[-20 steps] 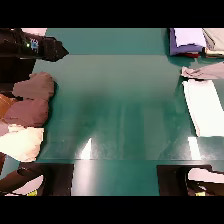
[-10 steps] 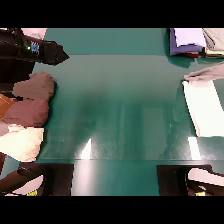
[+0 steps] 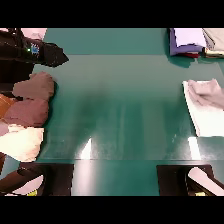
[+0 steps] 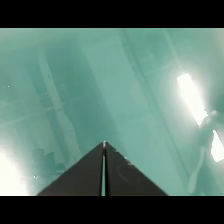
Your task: Fold the shirts.
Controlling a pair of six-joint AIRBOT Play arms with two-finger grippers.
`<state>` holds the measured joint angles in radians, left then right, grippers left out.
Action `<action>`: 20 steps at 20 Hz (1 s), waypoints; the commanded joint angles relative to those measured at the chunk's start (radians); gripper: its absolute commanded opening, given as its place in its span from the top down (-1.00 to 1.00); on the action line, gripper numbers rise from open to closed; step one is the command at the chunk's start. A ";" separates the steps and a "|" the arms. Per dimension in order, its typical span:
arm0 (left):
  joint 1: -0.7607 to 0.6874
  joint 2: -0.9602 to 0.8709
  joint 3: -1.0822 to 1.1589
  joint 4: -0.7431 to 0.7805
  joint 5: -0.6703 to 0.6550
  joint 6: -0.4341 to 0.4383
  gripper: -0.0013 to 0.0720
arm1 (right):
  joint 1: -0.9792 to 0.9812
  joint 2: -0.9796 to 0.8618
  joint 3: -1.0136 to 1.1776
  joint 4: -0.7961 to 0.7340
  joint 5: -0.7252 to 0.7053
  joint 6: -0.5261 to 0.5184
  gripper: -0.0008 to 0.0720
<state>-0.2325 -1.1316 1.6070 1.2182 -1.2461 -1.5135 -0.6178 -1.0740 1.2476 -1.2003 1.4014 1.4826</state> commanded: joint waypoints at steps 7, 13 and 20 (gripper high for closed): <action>-0.001 -0.001 0.000 0.000 -0.002 0.003 0.91 | 0.001 0.139 -0.168 0.004 -0.022 -0.033 -0.74; 0.000 0.000 0.000 0.011 0.008 0.002 0.91 | 0.388 0.079 -0.011 0.004 -0.026 -0.032 -0.74; 0.000 0.000 0.000 0.008 0.047 0.002 0.91 | 0.780 -0.035 0.147 0.001 -0.033 -0.032 0.94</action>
<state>-0.2325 -1.1316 1.6070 1.2263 -1.2144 -1.5105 0.0227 -1.0710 1.3392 -1.1973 1.3724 1.4506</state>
